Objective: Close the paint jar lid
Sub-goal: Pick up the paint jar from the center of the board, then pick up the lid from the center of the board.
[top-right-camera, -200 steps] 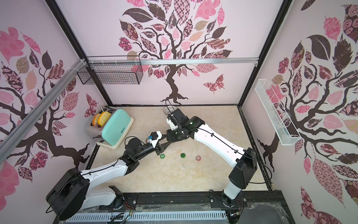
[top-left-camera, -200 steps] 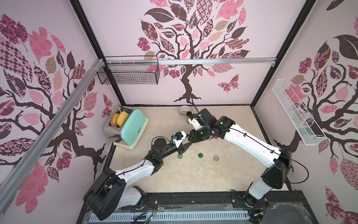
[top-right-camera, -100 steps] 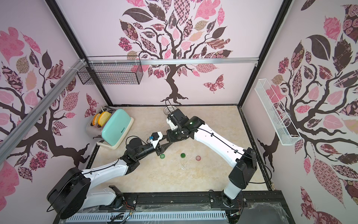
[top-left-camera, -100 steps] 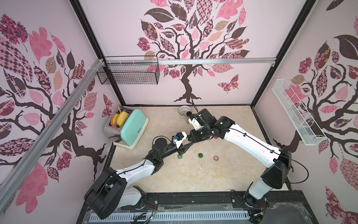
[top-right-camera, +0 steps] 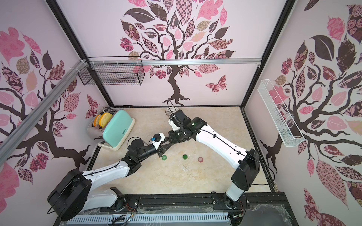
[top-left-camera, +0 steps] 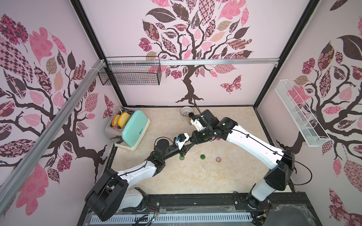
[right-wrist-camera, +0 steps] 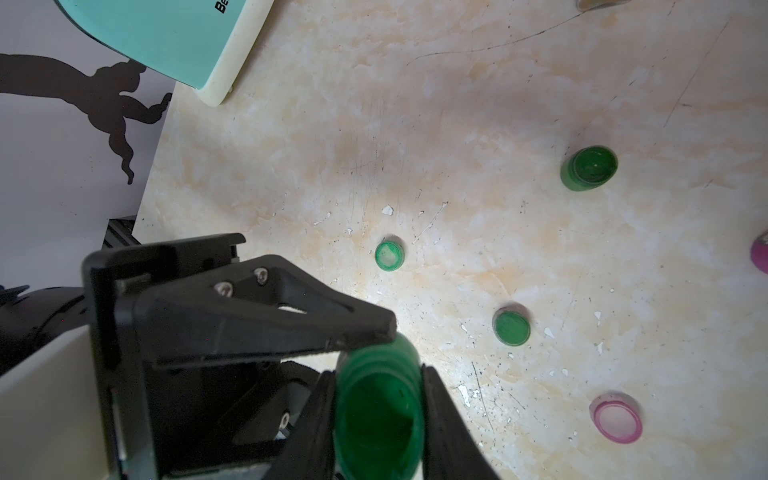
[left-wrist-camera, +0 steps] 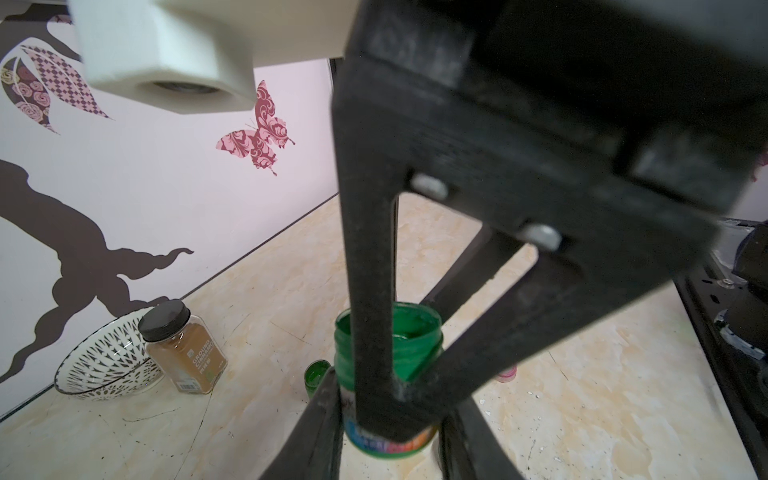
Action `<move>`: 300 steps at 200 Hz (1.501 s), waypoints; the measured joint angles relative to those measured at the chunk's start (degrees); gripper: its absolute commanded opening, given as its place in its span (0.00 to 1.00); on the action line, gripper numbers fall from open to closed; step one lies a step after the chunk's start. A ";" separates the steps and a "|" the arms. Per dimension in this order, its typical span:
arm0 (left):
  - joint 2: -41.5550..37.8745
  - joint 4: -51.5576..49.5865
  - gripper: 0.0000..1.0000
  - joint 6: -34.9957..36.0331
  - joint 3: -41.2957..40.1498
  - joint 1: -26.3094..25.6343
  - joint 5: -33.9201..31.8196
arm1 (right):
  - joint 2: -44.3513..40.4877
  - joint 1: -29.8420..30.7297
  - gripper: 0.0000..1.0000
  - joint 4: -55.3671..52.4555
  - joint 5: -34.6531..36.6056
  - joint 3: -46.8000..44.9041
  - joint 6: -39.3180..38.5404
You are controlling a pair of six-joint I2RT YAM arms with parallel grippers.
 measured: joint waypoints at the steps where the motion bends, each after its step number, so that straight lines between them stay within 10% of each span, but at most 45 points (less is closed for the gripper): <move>1: 0.00 0.00 0.29 0.00 0.00 0.00 0.02 | 0.00 0.00 0.29 0.00 0.00 0.00 0.00; 95: -1.90 -0.87 0.27 0.00 0.00 -0.02 -0.85 | -0.81 0.02 0.73 0.26 5.31 0.00 0.48; 120: -3.89 -0.85 0.27 0.00 -0.35 0.00 -2.05 | -3.23 0.13 0.99 0.66 7.82 0.04 0.57; 209: -9.60 0.55 0.26 -3.63 -4.57 7.30 -4.83 | -16.79 -8.24 0.99 12.15 2.51 -12.35 1.46; 300: -18.23 -3.50 0.26 -3.74 -3.96 16.13 -5.77 | -1.60 -2.58 0.99 11.06 5.01 -14.19 -4.37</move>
